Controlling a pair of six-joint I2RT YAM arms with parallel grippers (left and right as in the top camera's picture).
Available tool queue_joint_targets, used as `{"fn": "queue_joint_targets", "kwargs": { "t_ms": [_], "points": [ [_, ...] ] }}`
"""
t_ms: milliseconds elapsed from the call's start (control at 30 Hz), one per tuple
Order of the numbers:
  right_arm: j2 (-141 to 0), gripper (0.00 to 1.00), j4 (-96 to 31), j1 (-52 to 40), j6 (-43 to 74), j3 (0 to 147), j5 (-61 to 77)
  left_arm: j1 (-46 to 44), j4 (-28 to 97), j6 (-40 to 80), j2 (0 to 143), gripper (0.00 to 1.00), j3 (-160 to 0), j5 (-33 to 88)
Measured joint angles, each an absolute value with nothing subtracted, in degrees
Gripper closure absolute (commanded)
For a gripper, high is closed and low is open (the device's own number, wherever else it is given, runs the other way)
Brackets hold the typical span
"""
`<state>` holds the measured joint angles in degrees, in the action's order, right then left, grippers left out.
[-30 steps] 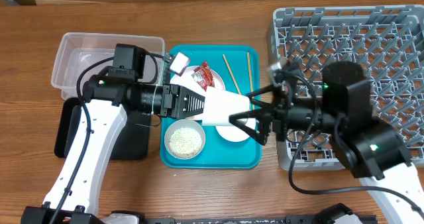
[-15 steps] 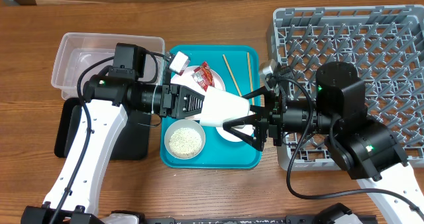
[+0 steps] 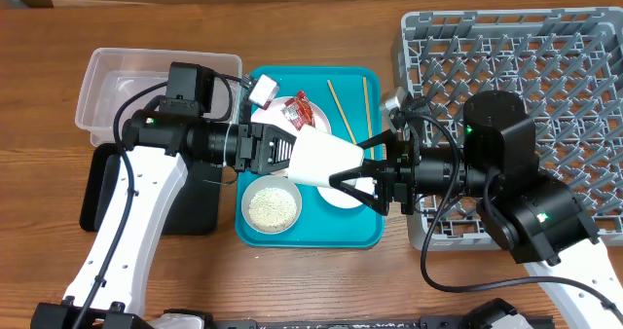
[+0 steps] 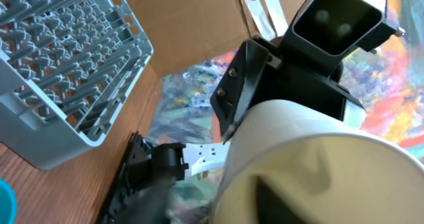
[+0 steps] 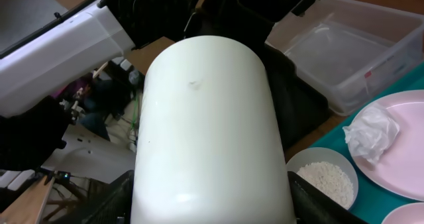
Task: Sort waste into correct bins and load items into the dishwasher
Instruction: 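Place the white cup upside down in the gray rack with the right gripper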
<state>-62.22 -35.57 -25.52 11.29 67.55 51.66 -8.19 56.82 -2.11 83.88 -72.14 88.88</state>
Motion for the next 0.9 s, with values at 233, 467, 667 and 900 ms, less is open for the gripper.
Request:
{"fn": "queue_joint_targets", "kwargs": {
  "t_ms": [233,467,667,900],
  "points": [
    [-60.2,0.44,-39.9,-20.9,11.6,67.5,50.0,-8.2,57.9,-1.9,83.9,0.2,-72.1,83.0],
    [-52.4,0.43,-58.1,-9.2,13.5,67.7,34.8,-8.2,60.2,-1.9,83.9,0.18,-72.1,74.4],
    [-52.2,0.43,-77.3,-4.8,18.3,67.9,14.5,-8.2,60.3,-1.9,83.9,0.14,-72.1,71.5],
    [-62.1,0.39,-86.5,-4.6,22.8,67.9,4.7,-8.2,60.2,-1.9,83.9,0.14,-72.1,70.6]
  ]
}}
